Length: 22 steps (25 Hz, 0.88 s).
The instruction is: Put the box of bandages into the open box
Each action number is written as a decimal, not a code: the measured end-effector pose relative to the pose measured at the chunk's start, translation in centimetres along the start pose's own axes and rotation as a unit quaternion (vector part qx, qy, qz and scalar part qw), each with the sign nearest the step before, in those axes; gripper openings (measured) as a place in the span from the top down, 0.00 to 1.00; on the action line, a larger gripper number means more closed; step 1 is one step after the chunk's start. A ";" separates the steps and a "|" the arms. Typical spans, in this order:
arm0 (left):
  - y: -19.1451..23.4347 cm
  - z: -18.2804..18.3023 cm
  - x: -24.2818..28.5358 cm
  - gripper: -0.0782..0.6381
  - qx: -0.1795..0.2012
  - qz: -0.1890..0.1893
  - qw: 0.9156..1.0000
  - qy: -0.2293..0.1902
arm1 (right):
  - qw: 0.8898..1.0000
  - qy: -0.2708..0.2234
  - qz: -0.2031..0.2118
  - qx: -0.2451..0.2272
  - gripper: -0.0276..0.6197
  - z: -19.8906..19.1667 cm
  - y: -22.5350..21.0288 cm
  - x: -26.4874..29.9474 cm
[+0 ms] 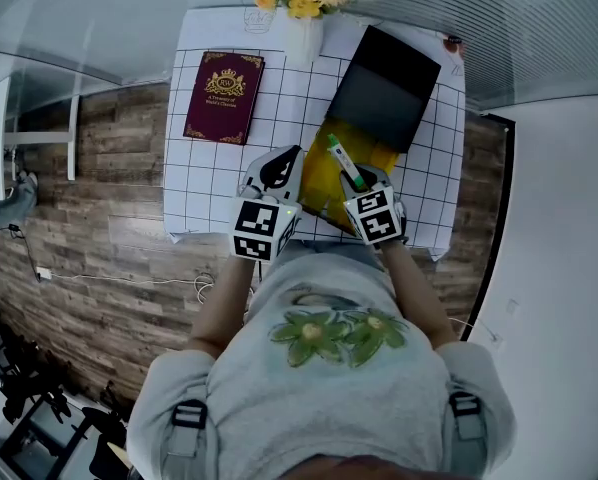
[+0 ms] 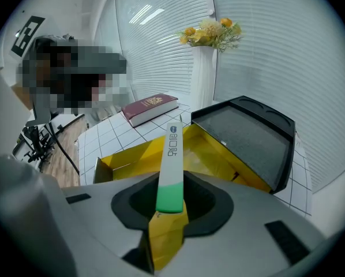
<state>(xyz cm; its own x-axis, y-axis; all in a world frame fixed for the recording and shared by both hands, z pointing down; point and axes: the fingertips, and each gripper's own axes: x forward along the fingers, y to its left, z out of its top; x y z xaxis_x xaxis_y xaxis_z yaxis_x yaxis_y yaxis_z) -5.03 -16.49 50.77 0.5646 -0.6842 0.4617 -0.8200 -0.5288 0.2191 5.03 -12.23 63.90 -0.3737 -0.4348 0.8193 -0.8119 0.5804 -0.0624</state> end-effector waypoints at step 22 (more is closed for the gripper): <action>0.6 -0.9 0.6 0.88 0.007 -0.004 1.000 0.022 | 1.000 0.022 0.007 0.002 0.82 0.0 0.0 1.3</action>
<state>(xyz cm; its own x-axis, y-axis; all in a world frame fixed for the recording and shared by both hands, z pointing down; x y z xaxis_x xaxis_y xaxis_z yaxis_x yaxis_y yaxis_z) -5.22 -16.80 51.93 0.5655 -0.6575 0.4979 -0.8144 -0.5405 0.2111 4.55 -12.78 64.92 -0.3655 -0.3957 0.8425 -0.8082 0.5839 -0.0764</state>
